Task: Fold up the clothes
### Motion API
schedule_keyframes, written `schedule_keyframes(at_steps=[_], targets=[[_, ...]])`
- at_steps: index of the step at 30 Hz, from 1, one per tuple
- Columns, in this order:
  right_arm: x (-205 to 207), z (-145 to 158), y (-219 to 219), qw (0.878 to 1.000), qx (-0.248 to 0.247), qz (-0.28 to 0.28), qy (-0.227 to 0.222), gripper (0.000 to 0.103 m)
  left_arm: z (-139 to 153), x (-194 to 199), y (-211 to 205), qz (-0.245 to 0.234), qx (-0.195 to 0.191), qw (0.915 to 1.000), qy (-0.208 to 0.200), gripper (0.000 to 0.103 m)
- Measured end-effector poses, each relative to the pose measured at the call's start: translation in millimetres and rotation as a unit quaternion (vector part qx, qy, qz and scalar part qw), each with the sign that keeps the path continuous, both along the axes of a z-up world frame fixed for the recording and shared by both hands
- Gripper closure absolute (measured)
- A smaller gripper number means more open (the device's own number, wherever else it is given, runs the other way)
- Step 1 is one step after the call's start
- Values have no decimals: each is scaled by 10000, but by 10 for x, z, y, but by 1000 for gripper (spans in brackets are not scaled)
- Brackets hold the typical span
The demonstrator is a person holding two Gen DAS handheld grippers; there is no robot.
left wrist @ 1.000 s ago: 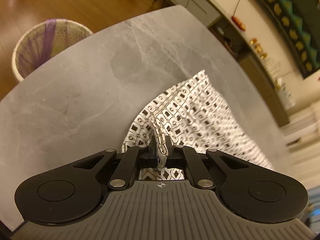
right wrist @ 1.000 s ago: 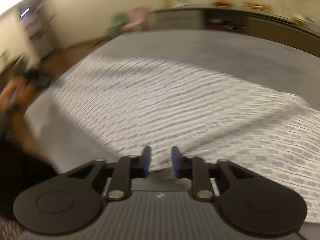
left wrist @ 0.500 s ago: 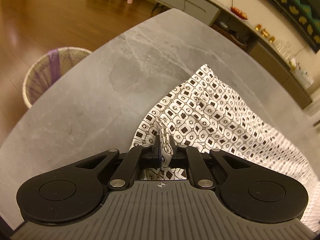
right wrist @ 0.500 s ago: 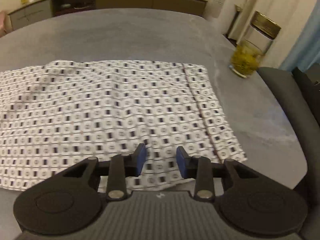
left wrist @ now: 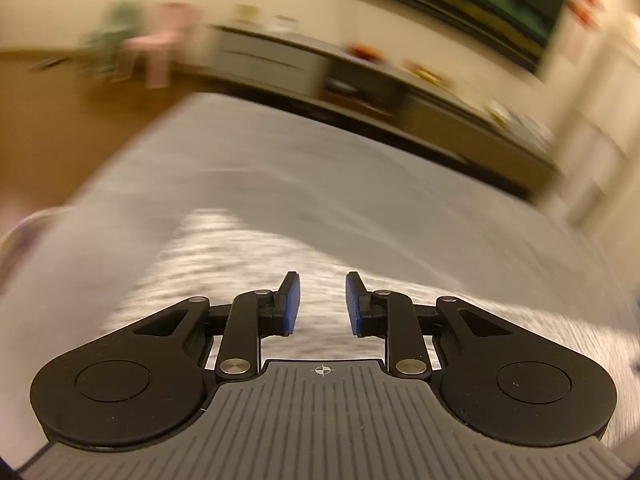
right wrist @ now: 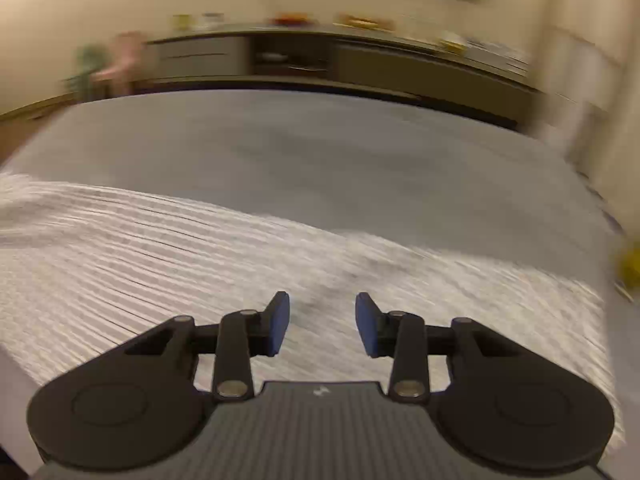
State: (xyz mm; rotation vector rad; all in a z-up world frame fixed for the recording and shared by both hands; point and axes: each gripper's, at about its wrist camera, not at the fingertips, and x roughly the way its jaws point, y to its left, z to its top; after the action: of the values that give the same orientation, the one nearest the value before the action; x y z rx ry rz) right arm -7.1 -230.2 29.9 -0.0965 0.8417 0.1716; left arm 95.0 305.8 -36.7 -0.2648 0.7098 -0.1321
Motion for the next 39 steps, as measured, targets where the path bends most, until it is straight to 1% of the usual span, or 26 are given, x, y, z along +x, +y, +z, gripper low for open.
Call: schedule_keyframes(at_steps=[2, 3, 5, 6, 7, 8, 11, 12, 13, 16, 18, 20, 22, 24, 26, 28, 29, 30, 31, 32, 33, 34, 35, 36, 37, 39], targets=[[190, -92, 295, 9994, -96, 328, -8, 62, -122, 206, -239, -287, 219, 9993, 137, 86], [293, -157, 409, 9989, -195, 428, 9, 62, -202, 310, -315, -297, 386, 9984, 277, 86], [490, -336, 380, 9987, -327, 307, 222, 62, -370, 492, -334, -77, 679, 9955, 650, 89], [522, -391, 229, 9992, -254, 162, 264, 62, -458, 577, -292, 122, 805, 9928, 880, 92], [555, -447, 79, 9994, -182, 18, 306, 50, -519, 631, -228, 342, 934, 9904, 960, 103], [582, -498, -75, 9993, -110, -129, 345, 45, -543, 666, -162, 501, 1052, 9886, 956, 103], [493, -498, -663, 9970, 73, -681, 364, 43, -556, 747, -13, 842, 1213, 9846, 939, 103], [459, -499, -849, 9955, 111, -867, 373, 42, -560, 772, 17, 922, 1236, 9837, 930, 103], [427, -501, -1033, 9936, 142, -1055, 381, 42, -563, 803, 24, 977, 1308, 9823, 923, 103], [379, -531, -1500, 9847, 83, -1699, 385, 40, -580, 925, -4, 1117, 1606, 9765, 907, 103], [377, -548, -1736, 9777, 107, -2067, 360, 38, -588, 992, 25, 1188, 1675, 9745, 901, 103], [430, -572, -1830, 9753, 129, -2184, 289, 36, -590, 1045, 75, 1238, 1693, 9736, 899, 103], [526, -575, -1803, 9756, 111, -2179, 257, 36, -583, 1100, 157, 1252, 1734, 9729, 881, 103], [595, -595, -1732, 9790, 115, -2029, 176, 36, -597, 1177, 263, 1351, 1780, 9708, 869, 103], [674, -616, -1684, 9822, 126, -1872, 95, 35, -612, 1236, 363, 1505, 1878, 9667, 874, 103], [780, -623, -1658, 9845, 132, -1751, 41, 33, -614, 1266, 476, 1678, 1843, 9644, 889, 103], [830, -626, -1651, 9853, 137, -1704, 20, 35, -613, 1273, 498, 1759, 1845, 9627, 905, 103], [838, -616, -1715, 9834, 155, -1808, 51, 38, -612, 1278, 500, 1826, 1879, 9607, 922, 103], [816, -602, -1863, 9798, 247, -1982, 45, 47, -612, 1283, 502, 1893, 1912, 9585, 939, 103], [794, -587, -2012, 9759, 339, -2157, 38, 60, -608, 1280, 475, 1920, 2000, 9561, 946, 103], [767, -575, -2154, 9717, 428, -2325, 32, 68, -587, 1265, 415, 1896, 2113, 9543, 934, 103], [681, -589, -2232, 9686, 483, -2438, 30, 74, -527, 1221, 320, 1788, 2134, 9569, 833, 103], [597, -603, -2302, 9656, 520, -2549, 27, 74, -447, 1162, 208, 1639, 2101, 9614, 683, 103], [531, -603, -2282, 9642, 351, -2629, 16, 74, -368, 1102, 97, 1489, 2068, 9655, 532, 100], [472, -606, -2220, 9649, 144, -2623, -25, 71, -294, 1036, -42, 1249, 1956, 9719, 390, 98], [445, -589, -2002, 9726, -59, -2314, -190, 70, -212, 891, -355, 609, 1546, 9858, 246, 96]])
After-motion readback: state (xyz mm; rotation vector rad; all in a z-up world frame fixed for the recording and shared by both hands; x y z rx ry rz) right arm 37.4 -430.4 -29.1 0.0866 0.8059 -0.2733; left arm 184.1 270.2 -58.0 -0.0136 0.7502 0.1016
